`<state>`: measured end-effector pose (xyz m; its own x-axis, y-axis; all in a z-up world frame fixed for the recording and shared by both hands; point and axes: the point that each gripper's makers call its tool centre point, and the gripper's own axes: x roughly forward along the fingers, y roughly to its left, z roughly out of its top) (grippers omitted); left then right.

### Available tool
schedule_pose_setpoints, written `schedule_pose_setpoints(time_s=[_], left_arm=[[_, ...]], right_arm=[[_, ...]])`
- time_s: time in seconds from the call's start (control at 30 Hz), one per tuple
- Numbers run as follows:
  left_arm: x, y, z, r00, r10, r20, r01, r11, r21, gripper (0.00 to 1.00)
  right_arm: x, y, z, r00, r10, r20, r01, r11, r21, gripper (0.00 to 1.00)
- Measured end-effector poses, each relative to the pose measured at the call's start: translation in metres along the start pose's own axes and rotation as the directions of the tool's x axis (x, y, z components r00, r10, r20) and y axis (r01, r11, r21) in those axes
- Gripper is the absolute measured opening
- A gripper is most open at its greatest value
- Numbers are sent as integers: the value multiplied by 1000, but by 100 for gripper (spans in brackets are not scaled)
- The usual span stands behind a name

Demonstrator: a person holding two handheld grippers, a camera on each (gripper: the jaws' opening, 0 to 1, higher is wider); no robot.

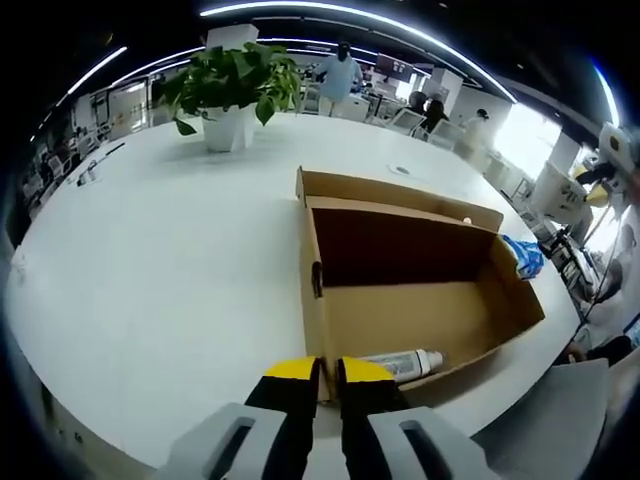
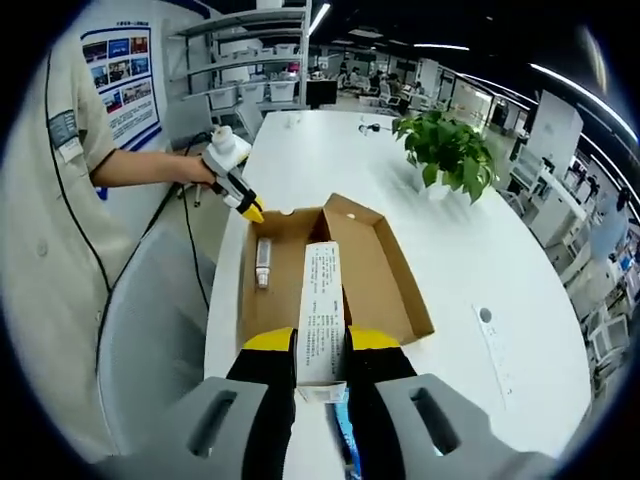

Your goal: Operate the shoe box by opening the lid, removing the specified soft item, and placing it in the target area until the item is outside and the box remains undamaged.

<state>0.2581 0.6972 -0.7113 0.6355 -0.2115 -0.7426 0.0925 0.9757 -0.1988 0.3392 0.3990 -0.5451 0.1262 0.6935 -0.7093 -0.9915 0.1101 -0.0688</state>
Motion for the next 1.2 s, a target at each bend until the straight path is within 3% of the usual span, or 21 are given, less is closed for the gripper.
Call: schedule_pose_setpoints(time_s=[0.63, 1.2], left_arm=[[2, 1, -1, 1000, -13, 9, 13, 1000, -12, 7], [1, -1, -1, 1000, -20, -4, 20, 1000, 6, 8]], right_arm=[[-38, -50, -37, 994, -86, -64, 86, 996, 3, 15], [-45, -100, -97, 978, -137, -160, 144, 989, 32, 15]])
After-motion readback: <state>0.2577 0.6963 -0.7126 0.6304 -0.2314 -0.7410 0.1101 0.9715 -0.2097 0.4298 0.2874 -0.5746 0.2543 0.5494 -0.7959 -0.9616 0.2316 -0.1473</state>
